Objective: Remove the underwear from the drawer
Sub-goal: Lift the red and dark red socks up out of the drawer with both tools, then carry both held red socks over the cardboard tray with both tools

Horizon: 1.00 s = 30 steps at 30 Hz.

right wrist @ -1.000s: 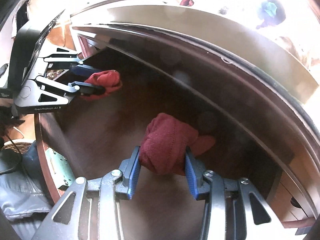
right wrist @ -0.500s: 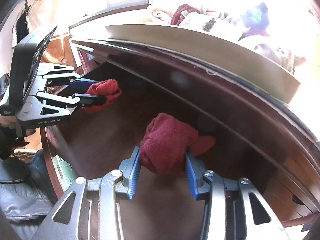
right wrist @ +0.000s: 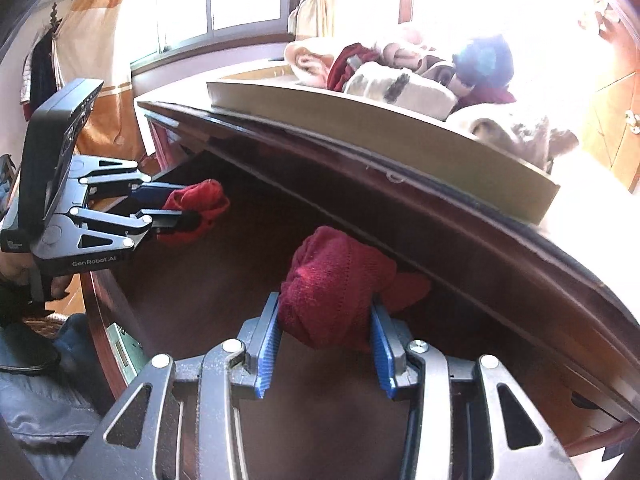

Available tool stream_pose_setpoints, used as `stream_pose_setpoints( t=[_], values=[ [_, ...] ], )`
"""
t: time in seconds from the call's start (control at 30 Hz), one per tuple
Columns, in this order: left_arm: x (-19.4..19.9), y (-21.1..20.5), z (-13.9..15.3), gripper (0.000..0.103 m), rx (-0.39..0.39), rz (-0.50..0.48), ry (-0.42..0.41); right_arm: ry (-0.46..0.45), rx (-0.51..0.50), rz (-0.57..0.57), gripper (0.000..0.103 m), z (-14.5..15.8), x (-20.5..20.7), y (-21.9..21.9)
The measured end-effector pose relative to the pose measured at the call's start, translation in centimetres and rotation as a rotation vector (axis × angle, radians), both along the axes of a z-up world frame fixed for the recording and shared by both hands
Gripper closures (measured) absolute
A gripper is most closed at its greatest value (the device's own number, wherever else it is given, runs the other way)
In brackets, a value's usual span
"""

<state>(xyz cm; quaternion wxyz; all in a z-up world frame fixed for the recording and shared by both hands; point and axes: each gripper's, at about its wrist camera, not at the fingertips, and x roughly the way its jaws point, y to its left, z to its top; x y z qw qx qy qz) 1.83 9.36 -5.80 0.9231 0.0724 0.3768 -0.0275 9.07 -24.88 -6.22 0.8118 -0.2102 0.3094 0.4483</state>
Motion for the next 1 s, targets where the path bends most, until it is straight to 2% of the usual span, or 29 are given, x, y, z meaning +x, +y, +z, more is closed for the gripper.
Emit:
stream_pose_setpoints(
  t=[0.33,0.5,0.77,1.0],
  values=[
    [-2.5,0.7,1.4,0.077,-0.02,0.021,-0.08,-0.078,0.086,-0.019,0.059,1.5,-1.1,-1.1],
    [-3.6,0.2,1.0,0.077,-0.024,0.02,-0.094,-0.095,0.098,-0.012,0.059,1.7,-1.7,-0.9],
    [-4.2,-0.3,2.5,0.077,-0.04,0.041,-0.186,-0.147,0.167,-0.006,0.06,2.7,-2.8,-0.7],
    [-4.4,-0.3,3.5,0.077,-0.056,0.051,-0.233,-0.189,0.231,-0.004,0.059,3.8,-3.6,-0.9]
  ],
)
